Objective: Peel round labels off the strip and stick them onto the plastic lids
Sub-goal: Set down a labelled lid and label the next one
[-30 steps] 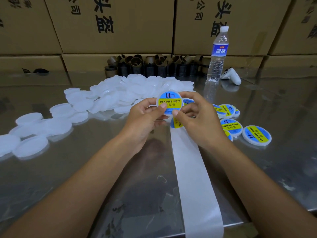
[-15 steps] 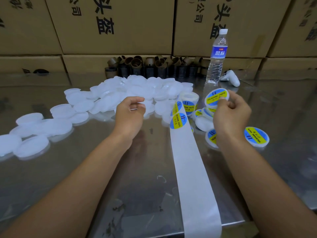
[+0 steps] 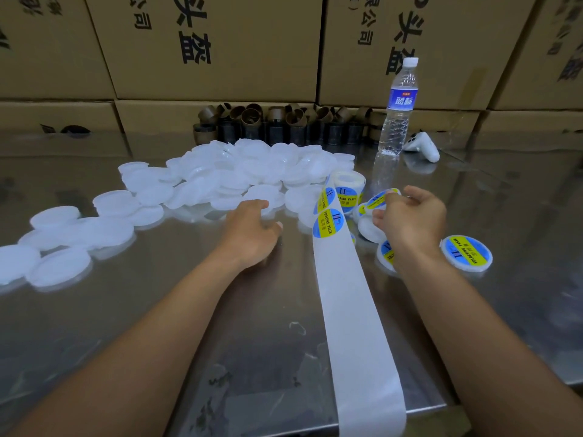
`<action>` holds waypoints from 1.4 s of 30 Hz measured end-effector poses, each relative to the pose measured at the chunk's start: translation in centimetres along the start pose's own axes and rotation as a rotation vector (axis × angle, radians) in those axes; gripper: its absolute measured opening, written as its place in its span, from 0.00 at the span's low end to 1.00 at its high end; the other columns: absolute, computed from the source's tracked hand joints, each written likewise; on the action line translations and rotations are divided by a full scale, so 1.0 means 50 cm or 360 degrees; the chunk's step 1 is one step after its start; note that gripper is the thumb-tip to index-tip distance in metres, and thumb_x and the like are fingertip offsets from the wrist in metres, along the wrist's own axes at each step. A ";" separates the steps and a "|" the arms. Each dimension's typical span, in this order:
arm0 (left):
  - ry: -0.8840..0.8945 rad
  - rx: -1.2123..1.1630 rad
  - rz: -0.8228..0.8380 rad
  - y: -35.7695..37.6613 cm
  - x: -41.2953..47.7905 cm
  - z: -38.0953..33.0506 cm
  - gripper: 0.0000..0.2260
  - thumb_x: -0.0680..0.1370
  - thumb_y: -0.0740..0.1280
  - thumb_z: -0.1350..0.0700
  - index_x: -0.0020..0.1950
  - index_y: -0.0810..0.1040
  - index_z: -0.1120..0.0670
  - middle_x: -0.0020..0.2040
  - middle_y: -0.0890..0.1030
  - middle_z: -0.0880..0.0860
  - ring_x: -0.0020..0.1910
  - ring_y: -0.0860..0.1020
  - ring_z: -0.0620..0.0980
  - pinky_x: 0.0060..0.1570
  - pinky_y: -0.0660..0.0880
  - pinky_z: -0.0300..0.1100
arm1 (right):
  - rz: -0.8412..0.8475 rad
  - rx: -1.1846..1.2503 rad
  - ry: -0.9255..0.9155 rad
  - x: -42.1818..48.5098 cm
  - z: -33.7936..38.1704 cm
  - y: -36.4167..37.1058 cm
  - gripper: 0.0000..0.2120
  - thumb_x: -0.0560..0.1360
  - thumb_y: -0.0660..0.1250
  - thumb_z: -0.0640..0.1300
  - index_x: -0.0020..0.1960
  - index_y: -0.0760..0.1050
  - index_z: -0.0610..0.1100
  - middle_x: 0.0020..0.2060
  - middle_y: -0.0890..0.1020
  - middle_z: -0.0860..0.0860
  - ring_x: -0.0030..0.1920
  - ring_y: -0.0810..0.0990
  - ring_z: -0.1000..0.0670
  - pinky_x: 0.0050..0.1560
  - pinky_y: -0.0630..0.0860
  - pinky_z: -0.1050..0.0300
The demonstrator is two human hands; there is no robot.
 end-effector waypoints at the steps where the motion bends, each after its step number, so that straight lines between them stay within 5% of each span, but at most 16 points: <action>1: 0.0008 0.0036 0.0016 0.002 0.000 0.001 0.23 0.81 0.62 0.53 0.75 0.63 0.54 0.76 0.61 0.50 0.75 0.58 0.53 0.71 0.57 0.44 | -0.0009 -0.0054 -0.0024 -0.001 0.002 -0.001 0.19 0.76 0.64 0.41 0.66 0.69 0.40 0.57 0.76 0.43 0.56 0.79 0.42 0.60 0.74 0.44; 4: 0.0044 0.0143 0.0029 0.006 0.001 0.000 0.22 0.81 0.62 0.53 0.74 0.65 0.54 0.75 0.63 0.50 0.75 0.58 0.53 0.70 0.58 0.44 | -0.0073 -0.0135 -0.0074 -0.005 0.008 -0.009 0.19 0.75 0.64 0.42 0.65 0.69 0.43 0.64 0.68 0.44 0.59 0.75 0.42 0.59 0.73 0.50; 7: 0.0072 0.0197 -0.0029 0.002 0.002 0.000 0.18 0.80 0.62 0.54 0.70 0.69 0.54 0.70 0.69 0.52 0.71 0.63 0.55 0.66 0.62 0.44 | -0.0163 -0.0206 -0.0174 -0.009 0.022 -0.020 0.17 0.75 0.64 0.42 0.63 0.69 0.43 0.63 0.68 0.46 0.54 0.71 0.50 0.46 0.62 0.68; 11: 0.0087 0.0237 -0.0073 -0.001 0.002 0.003 0.16 0.80 0.63 0.55 0.68 0.72 0.54 0.63 0.73 0.53 0.66 0.68 0.55 0.63 0.66 0.46 | -0.0132 -0.0171 -0.0284 -0.018 0.037 -0.015 0.15 0.74 0.64 0.39 0.61 0.70 0.43 0.57 0.69 0.49 0.52 0.68 0.53 0.42 0.58 0.70; 17: 0.0137 0.0235 -0.0203 -0.018 0.003 0.001 0.17 0.80 0.63 0.56 0.68 0.71 0.53 0.67 0.67 0.55 0.67 0.66 0.55 0.64 0.63 0.44 | -0.0001 -0.0168 -0.0387 -0.028 0.047 0.002 0.11 0.74 0.64 0.37 0.55 0.71 0.46 0.54 0.70 0.50 0.51 0.69 0.55 0.38 0.59 0.82; 23: 0.0073 0.0283 -0.0245 -0.034 0.023 -0.002 0.25 0.78 0.66 0.55 0.74 0.63 0.54 0.71 0.63 0.56 0.71 0.61 0.56 0.64 0.64 0.46 | 0.0099 -0.0164 -0.0430 -0.040 0.049 0.020 0.10 0.73 0.64 0.36 0.51 0.69 0.49 0.54 0.74 0.49 0.51 0.72 0.54 0.43 0.62 0.71; 26: 0.0018 0.0388 -0.0156 -0.021 0.049 0.000 0.28 0.78 0.67 0.52 0.75 0.60 0.54 0.71 0.63 0.57 0.71 0.61 0.57 0.64 0.64 0.48 | 0.0158 -0.0166 -0.0434 -0.043 0.049 0.025 0.10 0.73 0.64 0.36 0.50 0.69 0.49 0.53 0.74 0.50 0.43 0.73 0.64 0.39 0.63 0.76; 29: -0.0062 0.0401 -0.0124 -0.006 0.068 0.008 0.29 0.78 0.67 0.49 0.75 0.60 0.55 0.70 0.65 0.59 0.70 0.63 0.59 0.64 0.65 0.49 | 0.0207 -0.0159 -0.0408 -0.045 0.044 0.028 0.10 0.74 0.64 0.37 0.51 0.70 0.49 0.54 0.75 0.50 0.38 0.71 0.73 0.42 0.64 0.68; 35: -0.0030 0.0496 -0.0252 -0.006 0.086 -0.001 0.26 0.78 0.67 0.48 0.71 0.64 0.57 0.65 0.70 0.58 0.64 0.68 0.59 0.61 0.65 0.49 | 0.0243 -0.0125 -0.0368 -0.048 0.044 0.036 0.11 0.73 0.64 0.37 0.52 0.71 0.49 0.55 0.76 0.50 0.48 0.78 0.45 0.48 0.74 0.53; 38: 0.0030 0.0488 -0.0299 -0.007 0.081 -0.006 0.25 0.78 0.67 0.50 0.71 0.64 0.57 0.64 0.71 0.58 0.63 0.70 0.58 0.61 0.65 0.49 | 0.0252 -0.0133 -0.0354 -0.050 0.045 0.035 0.11 0.74 0.64 0.37 0.53 0.71 0.49 0.54 0.76 0.50 0.50 0.78 0.45 0.50 0.76 0.49; 42: 0.0250 0.0345 -0.0310 -0.023 0.056 -0.029 0.30 0.77 0.69 0.53 0.74 0.60 0.54 0.68 0.70 0.55 0.67 0.68 0.57 0.65 0.62 0.48 | 0.0243 -0.0121 -0.0365 -0.049 0.046 0.033 0.10 0.74 0.64 0.37 0.52 0.72 0.48 0.51 0.77 0.52 0.46 0.76 0.50 0.47 0.73 0.56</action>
Point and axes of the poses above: each hand's wrist, its own x-axis towards the middle knuckle, its own y-axis out of the palm, z = x × y, the point moved 8 cm from there along x, towards the middle knuckle
